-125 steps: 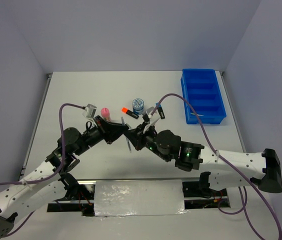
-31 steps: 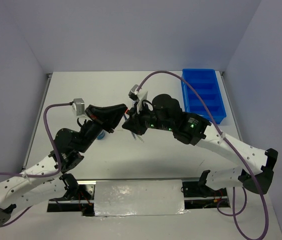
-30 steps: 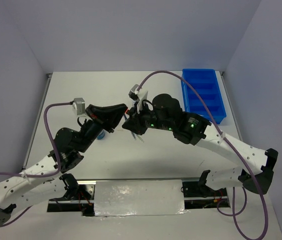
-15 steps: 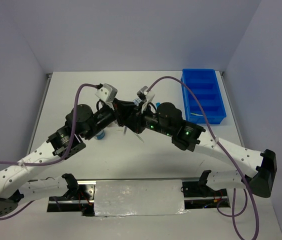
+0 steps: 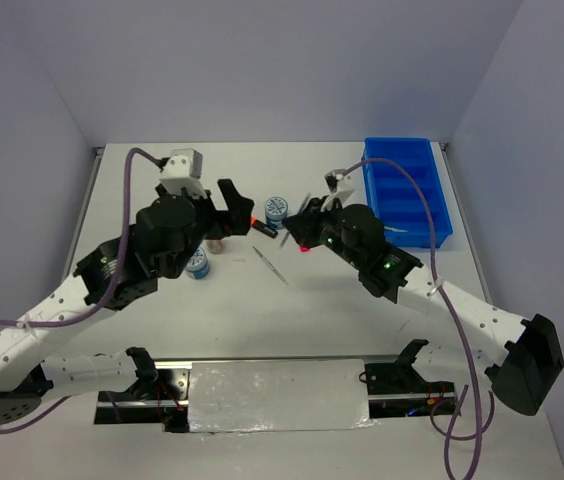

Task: Sort the stationery into containers
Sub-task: Close the pen cap on the pen, then place the pen in the storage box.

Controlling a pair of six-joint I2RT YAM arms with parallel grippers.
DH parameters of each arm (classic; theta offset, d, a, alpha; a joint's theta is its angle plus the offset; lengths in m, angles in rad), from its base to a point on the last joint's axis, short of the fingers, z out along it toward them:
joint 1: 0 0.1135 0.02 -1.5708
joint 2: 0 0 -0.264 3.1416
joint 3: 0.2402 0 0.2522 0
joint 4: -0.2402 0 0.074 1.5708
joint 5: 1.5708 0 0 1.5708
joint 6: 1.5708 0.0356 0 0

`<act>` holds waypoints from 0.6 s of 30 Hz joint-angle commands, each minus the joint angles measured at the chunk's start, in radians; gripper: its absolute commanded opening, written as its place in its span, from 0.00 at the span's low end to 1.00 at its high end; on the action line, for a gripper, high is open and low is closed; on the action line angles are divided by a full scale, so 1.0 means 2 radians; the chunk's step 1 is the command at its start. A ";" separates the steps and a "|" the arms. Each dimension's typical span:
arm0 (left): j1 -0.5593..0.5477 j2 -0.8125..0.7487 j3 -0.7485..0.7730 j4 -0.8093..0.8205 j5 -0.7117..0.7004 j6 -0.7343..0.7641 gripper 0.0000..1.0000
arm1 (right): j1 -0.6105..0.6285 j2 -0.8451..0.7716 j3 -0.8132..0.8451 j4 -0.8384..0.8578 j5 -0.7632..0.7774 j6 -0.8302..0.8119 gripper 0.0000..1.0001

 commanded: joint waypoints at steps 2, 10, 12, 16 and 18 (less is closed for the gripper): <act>0.004 -0.025 0.049 -0.114 -0.098 -0.034 0.99 | -0.102 -0.046 -0.007 -0.063 0.114 0.071 0.00; 0.005 -0.121 -0.122 -0.107 -0.032 0.012 0.99 | -0.377 -0.006 0.009 -0.135 0.141 0.179 0.00; 0.005 -0.136 -0.162 -0.108 -0.019 0.008 0.99 | -0.419 0.054 0.044 -0.148 0.113 0.179 0.00; 0.004 -0.146 -0.169 -0.121 -0.003 0.006 0.99 | -0.448 0.141 0.093 -0.177 0.083 0.182 0.00; 0.004 -0.151 -0.171 -0.128 -0.004 0.005 0.99 | -0.456 0.167 0.105 -0.181 0.086 0.182 0.00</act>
